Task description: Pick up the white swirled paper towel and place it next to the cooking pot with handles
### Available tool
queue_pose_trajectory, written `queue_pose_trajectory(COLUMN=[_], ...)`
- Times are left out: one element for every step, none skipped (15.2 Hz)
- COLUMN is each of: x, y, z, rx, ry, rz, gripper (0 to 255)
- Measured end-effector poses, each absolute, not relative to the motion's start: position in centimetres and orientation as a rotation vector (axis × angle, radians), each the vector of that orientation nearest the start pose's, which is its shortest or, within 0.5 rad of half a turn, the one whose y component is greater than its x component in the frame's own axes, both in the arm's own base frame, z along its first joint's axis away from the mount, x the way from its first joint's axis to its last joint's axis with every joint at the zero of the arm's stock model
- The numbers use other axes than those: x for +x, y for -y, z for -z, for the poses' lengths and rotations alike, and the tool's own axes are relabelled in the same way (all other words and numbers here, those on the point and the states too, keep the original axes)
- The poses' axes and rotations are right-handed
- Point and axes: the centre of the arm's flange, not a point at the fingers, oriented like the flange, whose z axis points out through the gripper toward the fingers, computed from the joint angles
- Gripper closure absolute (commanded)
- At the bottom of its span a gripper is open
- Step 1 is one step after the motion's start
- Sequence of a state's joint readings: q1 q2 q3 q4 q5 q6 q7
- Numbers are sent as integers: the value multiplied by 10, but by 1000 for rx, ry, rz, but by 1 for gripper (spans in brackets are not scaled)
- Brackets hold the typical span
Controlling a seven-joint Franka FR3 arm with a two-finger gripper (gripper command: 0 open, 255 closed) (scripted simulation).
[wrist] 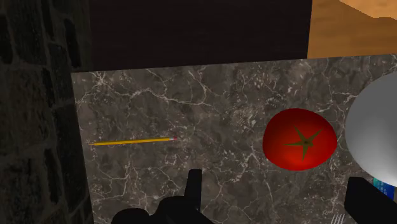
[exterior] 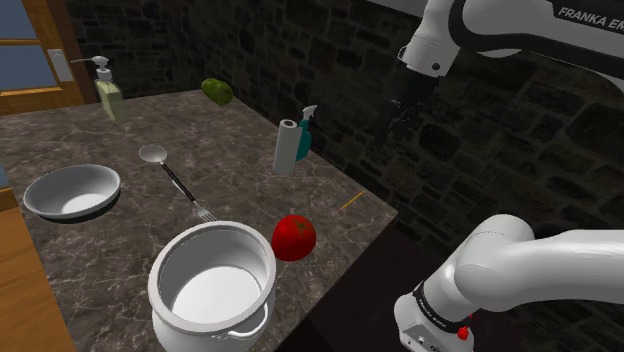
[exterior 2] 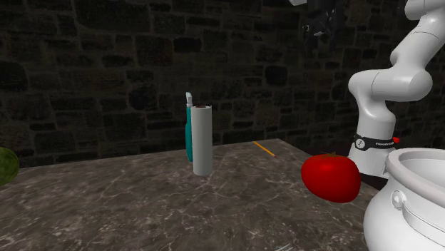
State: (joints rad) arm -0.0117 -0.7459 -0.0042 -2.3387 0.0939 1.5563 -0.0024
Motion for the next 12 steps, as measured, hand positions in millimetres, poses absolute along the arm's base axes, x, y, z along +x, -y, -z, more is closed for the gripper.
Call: queue_pose_trajectory(x=[316,321,329,339,351,364,374,384,395,410,423,435], y=[-5,-5,-5,-3,-4,-3,-1,2,3,2,1,0], z=[-585,-583,-578,-572,-568,-564,-559,-556,-552,-547,-539,-534], rx=[-3044,-3045,-3046,-3048,-3049,-3051,-3053,-3055,-3057,-3059,-3060,-3062], ry=[-19,-20,-20,-21,-23,-23,-24,-25,-26,-27,-28,-29], rz=[-54,-54,-53,-52,-51,-49,-48,-46,-44,-42,-42,-40], gripper=[0,0,0,0,0,0,0,0,0,0,0,0])
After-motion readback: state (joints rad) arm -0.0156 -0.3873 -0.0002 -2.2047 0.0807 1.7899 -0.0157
